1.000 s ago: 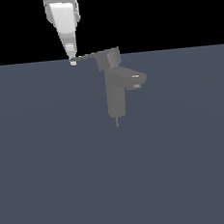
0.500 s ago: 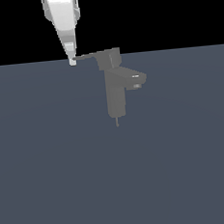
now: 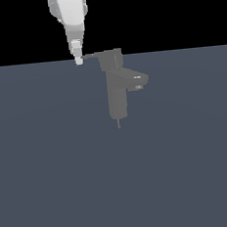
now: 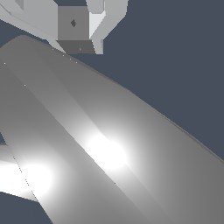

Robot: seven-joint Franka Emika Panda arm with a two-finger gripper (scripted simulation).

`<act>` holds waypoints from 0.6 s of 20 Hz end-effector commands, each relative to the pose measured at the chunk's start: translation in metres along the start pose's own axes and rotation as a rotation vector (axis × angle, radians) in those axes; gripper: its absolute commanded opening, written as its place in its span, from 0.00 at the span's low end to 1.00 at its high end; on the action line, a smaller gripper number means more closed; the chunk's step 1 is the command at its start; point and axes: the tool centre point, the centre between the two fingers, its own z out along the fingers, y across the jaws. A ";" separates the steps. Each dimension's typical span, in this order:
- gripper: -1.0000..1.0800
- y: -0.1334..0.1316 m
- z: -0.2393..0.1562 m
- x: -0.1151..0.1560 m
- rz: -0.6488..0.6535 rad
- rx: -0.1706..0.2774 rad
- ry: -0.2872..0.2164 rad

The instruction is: Turn on the faucet by rotating a designated handle.

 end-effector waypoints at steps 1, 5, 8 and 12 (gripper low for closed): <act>0.00 0.010 -0.002 0.015 0.015 0.002 0.002; 0.00 0.022 -0.003 0.025 0.015 0.002 0.002; 0.00 0.031 -0.003 0.033 0.015 0.003 0.002; 0.00 0.044 -0.004 0.044 0.015 0.004 0.003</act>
